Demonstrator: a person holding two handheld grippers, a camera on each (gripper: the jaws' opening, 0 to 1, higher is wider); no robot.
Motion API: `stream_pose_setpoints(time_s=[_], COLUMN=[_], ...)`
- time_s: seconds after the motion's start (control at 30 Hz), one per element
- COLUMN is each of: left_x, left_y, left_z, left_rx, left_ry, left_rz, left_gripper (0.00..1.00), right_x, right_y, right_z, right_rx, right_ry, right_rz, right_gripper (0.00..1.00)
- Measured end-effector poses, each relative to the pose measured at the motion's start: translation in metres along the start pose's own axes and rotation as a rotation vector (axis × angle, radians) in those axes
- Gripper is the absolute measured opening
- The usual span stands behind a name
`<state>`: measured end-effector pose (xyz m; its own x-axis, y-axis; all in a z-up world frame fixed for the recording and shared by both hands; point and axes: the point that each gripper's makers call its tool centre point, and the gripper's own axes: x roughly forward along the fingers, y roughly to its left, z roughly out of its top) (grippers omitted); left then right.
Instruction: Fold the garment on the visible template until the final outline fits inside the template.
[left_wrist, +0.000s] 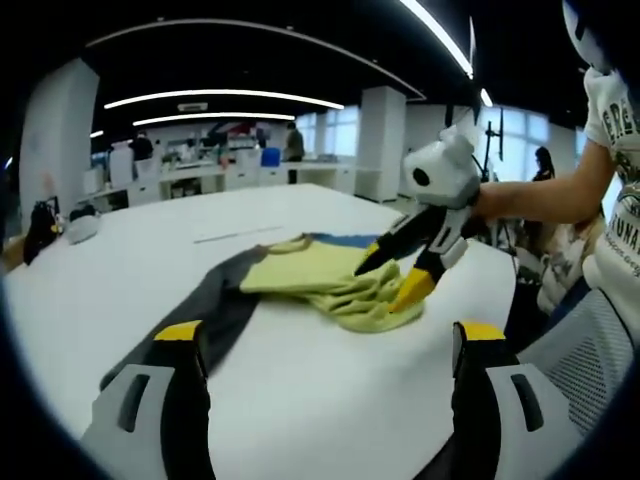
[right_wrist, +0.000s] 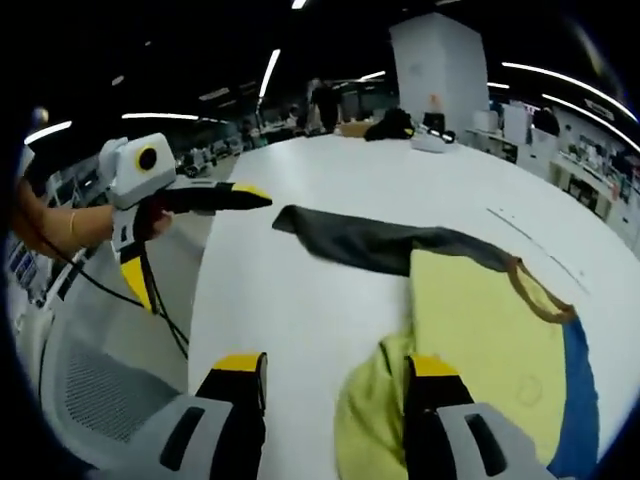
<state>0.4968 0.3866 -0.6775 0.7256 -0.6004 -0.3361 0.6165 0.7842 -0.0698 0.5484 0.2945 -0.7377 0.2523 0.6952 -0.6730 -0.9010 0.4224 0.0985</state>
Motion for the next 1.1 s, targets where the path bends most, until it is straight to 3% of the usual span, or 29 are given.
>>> stream_pose_setpoints(time_s=[0.07,0.27,0.4,0.8,1.1], left_x=[0.0,0.002,0.002,0.003,-0.002], left_y=[-0.001,-0.008,-0.008,-0.007,-0.006], left_z=[0.001,-0.001,-0.002,0.0,-0.001], left_rx=[0.004,0.002,0.007,0.024,0.027], left_ry=[-0.001,0.004,0.01,0.012,0.017], left_rz=[0.002,-0.011,-0.012,-0.017,-0.005], left_gripper=[0.99,0.99,0.98,0.98,0.97], right_x=[0.009,0.029,0.035,0.035,0.031], right_y=[-0.004,-0.019,-0.024,-0.026,-0.035], right_z=[-0.006,-0.031,-0.037,-0.036,-0.035], right_rx=[-0.057,-0.045,-0.032,-0.035,-0.048], right_ry=[0.033,0.144,0.173,0.19,0.196], right_rz=[-0.034,-0.122,-0.164,-0.224,-0.26], right_gripper=[0.41,0.31,0.23,0.2,0.06])
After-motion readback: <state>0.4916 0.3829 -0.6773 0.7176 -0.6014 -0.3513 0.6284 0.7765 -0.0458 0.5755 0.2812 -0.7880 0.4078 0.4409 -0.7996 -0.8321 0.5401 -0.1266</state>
